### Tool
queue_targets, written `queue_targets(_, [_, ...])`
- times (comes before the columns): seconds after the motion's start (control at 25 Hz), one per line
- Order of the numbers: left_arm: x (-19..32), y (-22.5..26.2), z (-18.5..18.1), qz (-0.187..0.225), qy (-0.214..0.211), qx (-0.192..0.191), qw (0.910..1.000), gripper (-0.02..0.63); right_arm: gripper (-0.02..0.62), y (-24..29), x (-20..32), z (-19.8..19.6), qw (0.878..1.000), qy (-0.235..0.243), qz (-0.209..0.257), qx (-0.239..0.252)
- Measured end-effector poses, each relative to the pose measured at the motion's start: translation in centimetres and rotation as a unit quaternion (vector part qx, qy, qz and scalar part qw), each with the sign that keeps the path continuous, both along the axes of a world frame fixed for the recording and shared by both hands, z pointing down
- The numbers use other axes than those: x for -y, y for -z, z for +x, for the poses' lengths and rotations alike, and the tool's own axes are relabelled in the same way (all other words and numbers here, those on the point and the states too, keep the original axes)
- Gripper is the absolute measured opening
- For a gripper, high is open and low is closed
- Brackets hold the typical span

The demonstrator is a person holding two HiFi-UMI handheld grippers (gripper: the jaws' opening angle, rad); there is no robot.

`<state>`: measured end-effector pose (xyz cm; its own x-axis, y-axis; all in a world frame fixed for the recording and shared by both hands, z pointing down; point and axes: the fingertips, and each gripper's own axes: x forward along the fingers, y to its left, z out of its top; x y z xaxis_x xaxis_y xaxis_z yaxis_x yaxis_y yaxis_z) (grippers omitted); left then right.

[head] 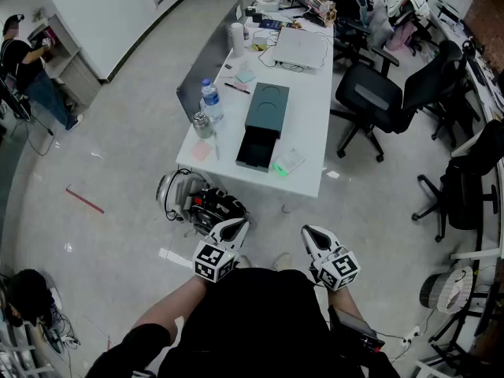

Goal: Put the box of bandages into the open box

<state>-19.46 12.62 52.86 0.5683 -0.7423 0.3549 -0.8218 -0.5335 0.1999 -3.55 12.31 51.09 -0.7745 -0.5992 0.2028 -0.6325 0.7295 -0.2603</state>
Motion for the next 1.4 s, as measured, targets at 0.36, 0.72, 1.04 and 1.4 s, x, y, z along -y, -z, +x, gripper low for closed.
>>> queue_targets(0.36, [-2.1,-0.3,-3.5,0.004,-0.025,-0.002,0.9997,0.008,0.026,0.1,-2.3,-3.1,1.000,-0.026,0.004,-0.007])
queue_targets(0.72, [-3.2,-0.7,-5.7,0.001,-0.038,-0.008,0.9992,0.008,0.026,0.3,-3.5,-5.0,0.999,-0.053,0.008,0.003])
queue_targets(1.04, [-3.4,-1.0,-6.1,-0.001,-0.054,-0.013,0.9984,0.008,0.026,0.3,-4.3,-5.2,0.997,-0.078,0.006,-0.005])
queue_targets(1.4, [-3.5,-1.8,-5.9,-0.008,-0.070,-0.024,0.9972,0.008,0.027,0.2,-5.1,-4.7,0.994,-0.107,0.000,-0.015])
